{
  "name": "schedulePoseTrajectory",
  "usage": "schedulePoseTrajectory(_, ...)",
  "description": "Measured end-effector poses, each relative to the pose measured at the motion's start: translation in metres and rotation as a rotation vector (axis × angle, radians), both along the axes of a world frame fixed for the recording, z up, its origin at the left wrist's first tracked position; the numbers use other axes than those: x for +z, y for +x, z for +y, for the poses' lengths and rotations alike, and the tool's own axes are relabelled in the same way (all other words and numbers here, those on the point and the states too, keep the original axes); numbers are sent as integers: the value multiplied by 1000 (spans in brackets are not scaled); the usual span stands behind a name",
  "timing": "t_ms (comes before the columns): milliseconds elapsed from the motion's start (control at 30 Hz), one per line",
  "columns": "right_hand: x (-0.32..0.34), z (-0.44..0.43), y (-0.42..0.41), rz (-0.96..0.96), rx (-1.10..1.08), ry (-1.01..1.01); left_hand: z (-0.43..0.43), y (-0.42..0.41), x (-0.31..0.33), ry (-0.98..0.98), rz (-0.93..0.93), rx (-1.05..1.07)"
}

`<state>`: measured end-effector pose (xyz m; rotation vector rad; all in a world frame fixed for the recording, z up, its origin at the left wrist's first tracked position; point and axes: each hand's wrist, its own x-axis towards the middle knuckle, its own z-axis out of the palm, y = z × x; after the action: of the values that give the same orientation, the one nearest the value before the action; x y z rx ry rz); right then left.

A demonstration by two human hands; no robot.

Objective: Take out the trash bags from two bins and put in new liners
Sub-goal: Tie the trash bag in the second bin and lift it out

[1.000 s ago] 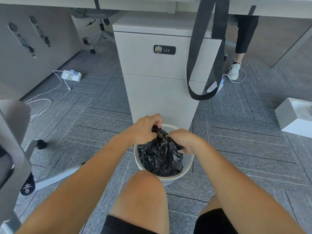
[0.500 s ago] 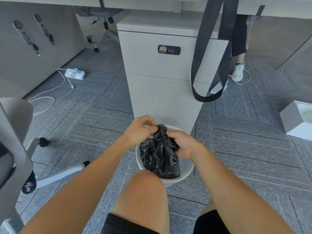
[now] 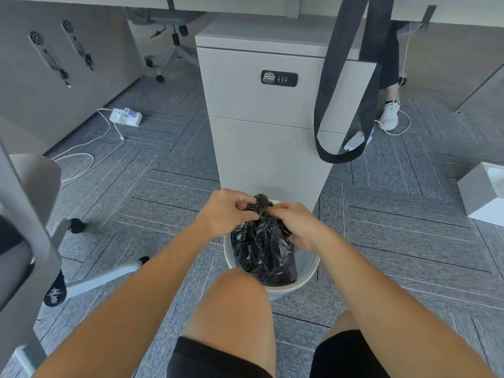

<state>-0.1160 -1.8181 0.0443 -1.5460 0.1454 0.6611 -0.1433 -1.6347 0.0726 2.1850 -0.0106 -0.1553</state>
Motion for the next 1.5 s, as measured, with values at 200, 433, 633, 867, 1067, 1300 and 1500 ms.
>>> schedulePoseTrajectory(200, 31, -17, 13, -602, 353, -517, 27, 2, -6, 106, 99, -46)
schedulePoseTrajectory(433, 30, -23, 9, -1062, 614, -810, 42, -10, -1, -392, 265, -18)
schedulePoseTrajectory(633, 28, -31, 10, -1121, 699, -929, 51, -13, -4, -224, 297, 5)
schedulePoseTrajectory(867, -5, -79, 29, -891, 555, -1033, 90, -14, -53, 107, 425, 96)
schedulePoseTrajectory(1067, -1, -151, 35, -626, 376, -1299, 147, -26, -55, 656, 347, 170)
schedulePoseTrajectory(1300, 30, -125, 32, -675, 374, -1125, 95, -8, -39, 407, 268, 65)
schedulePoseTrajectory(1500, 13, -96, 20, -689, 356, -1042, 38, 6, -48, 238, 289, -57)
